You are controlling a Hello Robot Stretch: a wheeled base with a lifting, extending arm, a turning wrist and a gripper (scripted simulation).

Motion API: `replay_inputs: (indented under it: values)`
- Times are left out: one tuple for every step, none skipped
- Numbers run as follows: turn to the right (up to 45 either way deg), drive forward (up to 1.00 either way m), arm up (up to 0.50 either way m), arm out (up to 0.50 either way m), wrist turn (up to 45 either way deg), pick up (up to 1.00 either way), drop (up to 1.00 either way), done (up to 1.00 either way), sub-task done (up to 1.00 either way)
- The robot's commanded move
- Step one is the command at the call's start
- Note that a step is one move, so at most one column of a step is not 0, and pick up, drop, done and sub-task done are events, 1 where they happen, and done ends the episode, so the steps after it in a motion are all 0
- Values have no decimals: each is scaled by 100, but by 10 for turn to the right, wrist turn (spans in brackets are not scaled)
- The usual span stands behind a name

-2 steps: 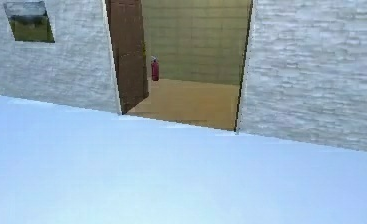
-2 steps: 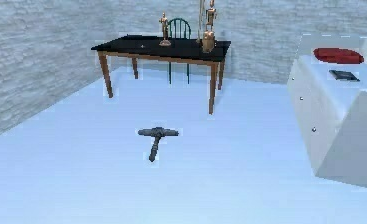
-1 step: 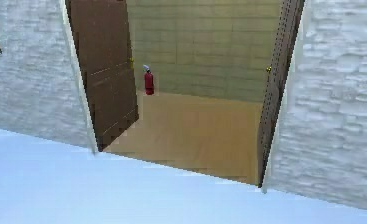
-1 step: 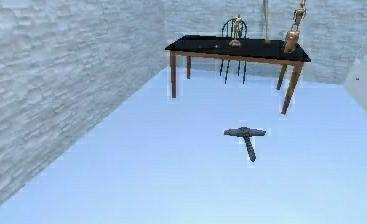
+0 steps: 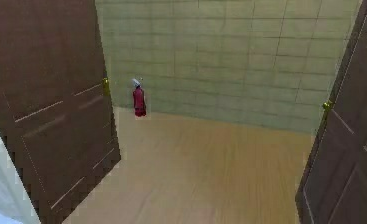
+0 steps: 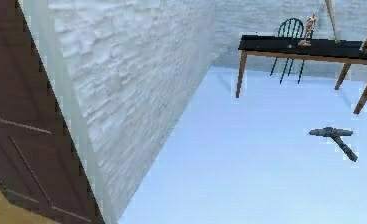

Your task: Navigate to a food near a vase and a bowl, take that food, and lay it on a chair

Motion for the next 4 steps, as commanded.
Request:
replay_inputs:
  values:
    - [0, 100, 0, 0, 0, 0, 0, 0, 0]
    - [0, 85, 0, 0, 0, 0, 0, 0, 0]
    - [-450, 0, 0, 0, 0, 0, 0, 0, 0]
    - [-60, 0, 0, 0, 0, 0, 0, 0, 0]
